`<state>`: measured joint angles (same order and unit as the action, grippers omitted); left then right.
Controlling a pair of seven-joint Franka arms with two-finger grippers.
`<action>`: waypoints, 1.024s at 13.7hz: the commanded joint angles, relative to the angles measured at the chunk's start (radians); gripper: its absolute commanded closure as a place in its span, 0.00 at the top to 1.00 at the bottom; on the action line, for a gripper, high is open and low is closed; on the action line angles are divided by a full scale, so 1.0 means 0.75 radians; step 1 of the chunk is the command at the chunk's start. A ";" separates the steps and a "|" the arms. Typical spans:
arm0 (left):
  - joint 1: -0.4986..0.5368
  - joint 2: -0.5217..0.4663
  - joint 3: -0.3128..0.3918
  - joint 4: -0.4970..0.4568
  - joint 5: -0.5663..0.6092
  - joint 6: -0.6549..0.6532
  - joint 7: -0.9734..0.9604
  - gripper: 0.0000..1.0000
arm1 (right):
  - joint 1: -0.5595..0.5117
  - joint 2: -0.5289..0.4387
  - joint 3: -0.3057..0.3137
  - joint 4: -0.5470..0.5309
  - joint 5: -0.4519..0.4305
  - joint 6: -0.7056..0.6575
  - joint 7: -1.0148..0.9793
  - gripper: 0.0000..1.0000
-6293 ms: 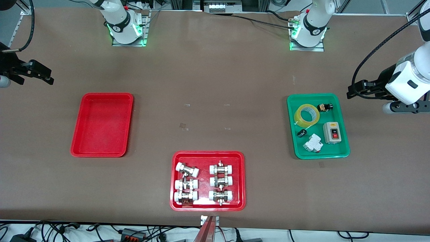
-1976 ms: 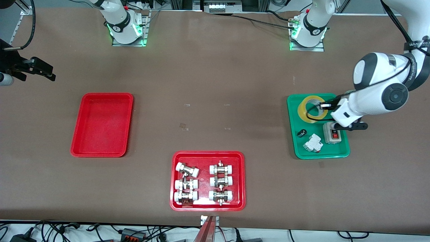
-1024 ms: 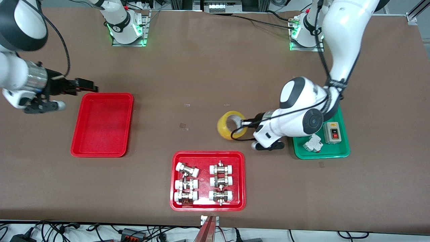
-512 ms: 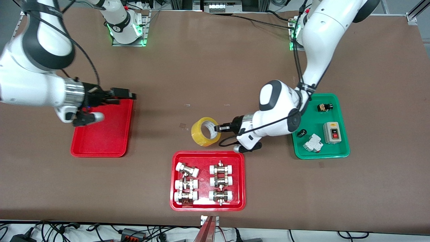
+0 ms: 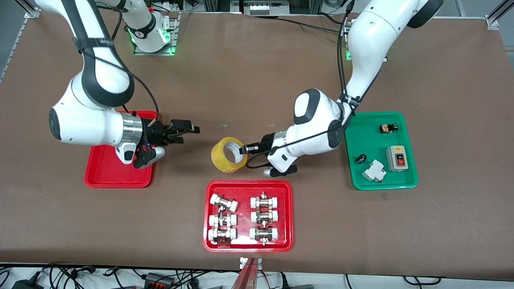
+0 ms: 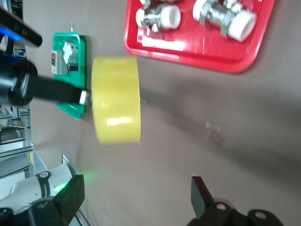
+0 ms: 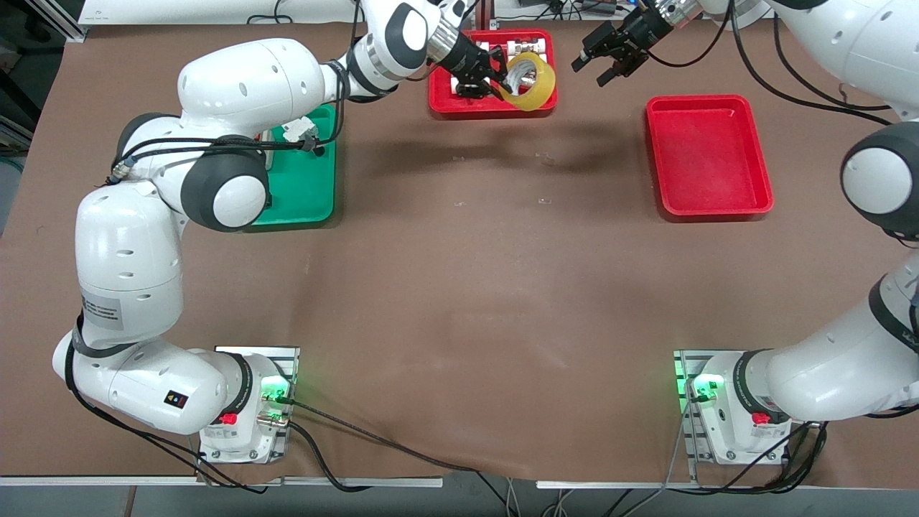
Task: Left arm passes tape to right arm into tray
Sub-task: 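Grasp the tape with the right gripper while the left gripper releases it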
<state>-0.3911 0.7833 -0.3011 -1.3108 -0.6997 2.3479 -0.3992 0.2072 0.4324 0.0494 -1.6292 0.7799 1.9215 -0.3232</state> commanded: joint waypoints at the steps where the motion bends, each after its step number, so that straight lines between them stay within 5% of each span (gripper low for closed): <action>1: -0.053 0.009 0.007 0.042 -0.039 0.074 -0.002 0.01 | 0.045 0.119 0.000 0.147 0.048 0.048 -0.031 1.00; 11: -0.080 0.019 0.007 0.036 -0.039 0.099 -0.002 0.01 | 0.067 0.158 0.000 0.158 0.118 0.093 -0.089 1.00; 12: -0.082 0.019 0.007 0.036 -0.037 0.099 -0.002 0.01 | 0.067 0.156 0.000 0.158 0.120 0.085 -0.091 0.97; 14: -0.082 0.019 0.007 0.036 -0.037 0.099 0.000 0.01 | 0.067 0.156 0.000 0.154 0.118 0.079 -0.095 0.74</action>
<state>-0.4413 0.7893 -0.3006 -1.3076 -0.6999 2.4100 -0.4026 0.2555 0.5366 0.0503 -1.5314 0.8462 1.9906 -0.3686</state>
